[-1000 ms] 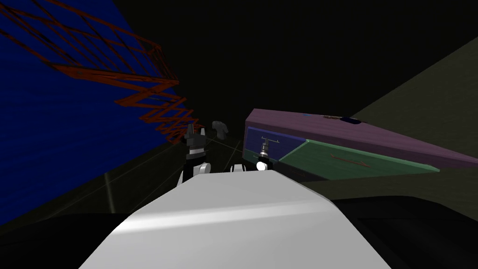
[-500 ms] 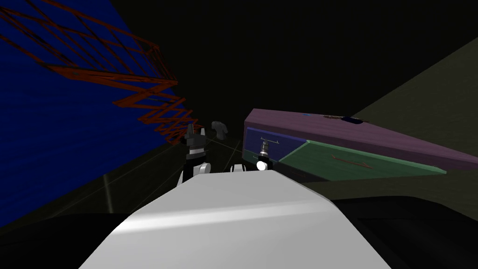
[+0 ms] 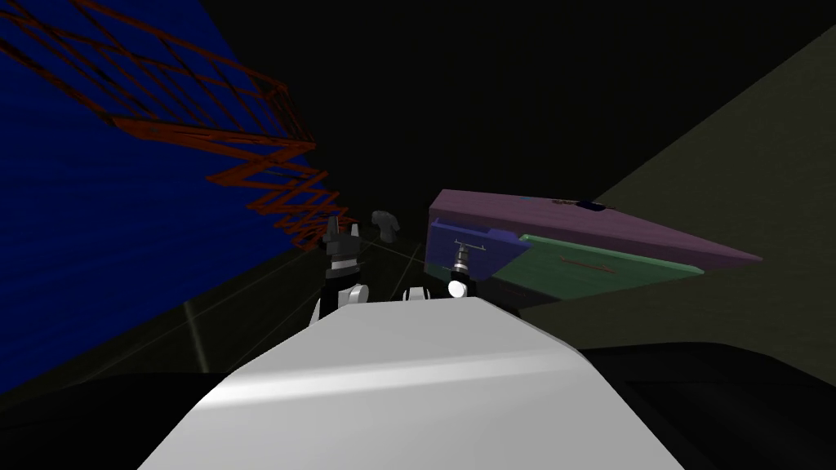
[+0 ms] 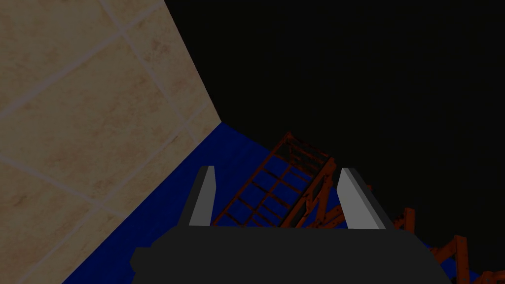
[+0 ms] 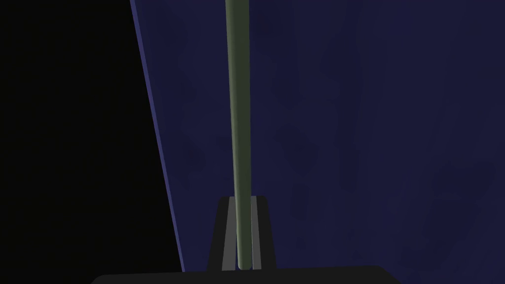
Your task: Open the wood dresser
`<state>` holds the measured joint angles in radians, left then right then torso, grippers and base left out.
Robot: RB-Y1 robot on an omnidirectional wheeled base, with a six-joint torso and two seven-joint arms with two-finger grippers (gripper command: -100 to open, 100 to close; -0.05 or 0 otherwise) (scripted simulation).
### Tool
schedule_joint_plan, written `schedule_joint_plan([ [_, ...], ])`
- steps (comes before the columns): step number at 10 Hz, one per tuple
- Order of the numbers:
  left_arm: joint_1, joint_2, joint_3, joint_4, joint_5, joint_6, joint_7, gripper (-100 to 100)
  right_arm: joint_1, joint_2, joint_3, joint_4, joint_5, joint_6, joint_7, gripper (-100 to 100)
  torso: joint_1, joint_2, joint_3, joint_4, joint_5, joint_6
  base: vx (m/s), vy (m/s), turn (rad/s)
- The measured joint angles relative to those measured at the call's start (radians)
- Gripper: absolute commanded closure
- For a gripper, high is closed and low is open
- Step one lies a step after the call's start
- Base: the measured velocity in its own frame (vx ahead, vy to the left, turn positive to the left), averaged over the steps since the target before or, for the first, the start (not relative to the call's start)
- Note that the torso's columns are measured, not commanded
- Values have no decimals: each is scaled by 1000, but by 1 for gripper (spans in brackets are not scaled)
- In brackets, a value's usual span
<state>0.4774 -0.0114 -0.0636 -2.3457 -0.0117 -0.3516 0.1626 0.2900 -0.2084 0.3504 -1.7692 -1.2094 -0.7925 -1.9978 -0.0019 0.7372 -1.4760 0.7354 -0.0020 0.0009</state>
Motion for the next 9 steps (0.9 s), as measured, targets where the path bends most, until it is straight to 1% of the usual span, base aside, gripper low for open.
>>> schedule_joint_plan([
  [4,0,0,0,0,0,0,0,0,10,3,10,-11,2,4,9,100,-1,-1,-1,0,0,0,-160,74,-20],
  [5,0,0,0,0,0,0,0,0,13,5,12,-16,1,6,14,100,0,-1,-1,0,0,-1,-86,47,-8],
  [6,0,0,0,0,0,0,0,0,15,6,13,-15,0,7,15,-100,-1,-5,-3,1,1,-1,-24,10,-54],
  [7,0,0,0,0,0,0,0,0,14,14,11,-23,-6,17,28,-100,-1,-6,-4,1,2,-1,-9,-1,-84],
  [9,1,0,0,0,0,0,0,0,4,32,-3,-48,-32,55,73,-100,1,-1,-1,2,2,-1,0,-5,-70],
])
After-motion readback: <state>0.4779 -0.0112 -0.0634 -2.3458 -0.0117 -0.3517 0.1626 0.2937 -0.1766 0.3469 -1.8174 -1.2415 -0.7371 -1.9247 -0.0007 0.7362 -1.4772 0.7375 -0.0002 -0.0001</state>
